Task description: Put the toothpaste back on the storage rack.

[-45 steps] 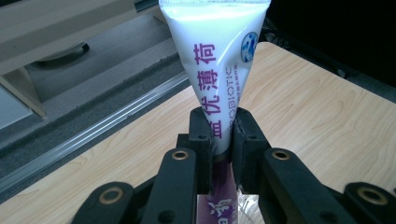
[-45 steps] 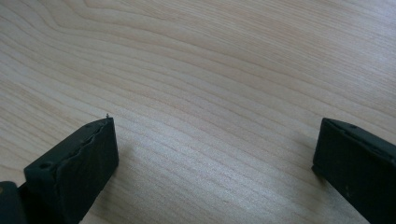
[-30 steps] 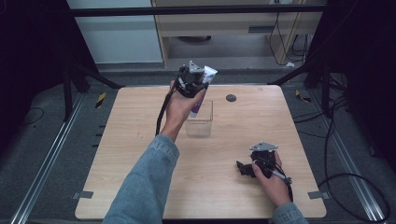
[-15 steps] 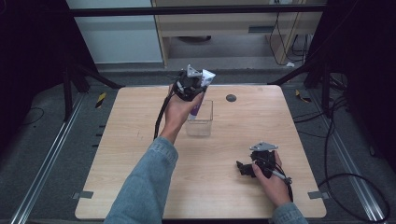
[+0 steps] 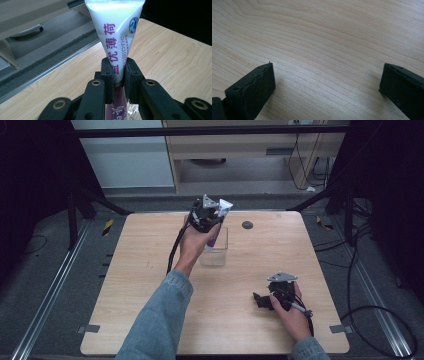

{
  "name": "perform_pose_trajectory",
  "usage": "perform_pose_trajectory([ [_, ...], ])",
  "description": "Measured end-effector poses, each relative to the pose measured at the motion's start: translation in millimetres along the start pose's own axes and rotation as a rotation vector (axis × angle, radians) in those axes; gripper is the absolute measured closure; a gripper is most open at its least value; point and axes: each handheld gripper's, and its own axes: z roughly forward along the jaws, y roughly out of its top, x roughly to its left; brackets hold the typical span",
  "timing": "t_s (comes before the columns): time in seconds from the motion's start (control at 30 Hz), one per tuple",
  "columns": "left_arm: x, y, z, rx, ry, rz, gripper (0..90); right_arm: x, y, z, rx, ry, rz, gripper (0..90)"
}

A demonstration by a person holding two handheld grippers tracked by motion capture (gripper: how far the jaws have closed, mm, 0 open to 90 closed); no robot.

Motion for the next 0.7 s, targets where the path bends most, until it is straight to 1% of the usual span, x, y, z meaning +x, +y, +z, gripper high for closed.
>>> perform_pose_trajectory([
  [0.17, -1.4, -2.4, 2.2, -0.008, -0.002, 0.006, 79.3, 0.0, 0.0, 0.0, 0.0, 0.0, 0.0, 0.3],
  [0.43, -3.4, -10.0, 8.3, -0.002, -0.006, 0.002, 79.3, -0.2, 0.0, 0.1, -0.002, -0.001, -0.002, 0.3],
  [0.7, -5.0, -13.7, 11.4, 0.004, -0.008, 0.01, 79.3, -0.1, 0.0, 0.1, -0.002, -0.001, -0.002, 0.3],
])
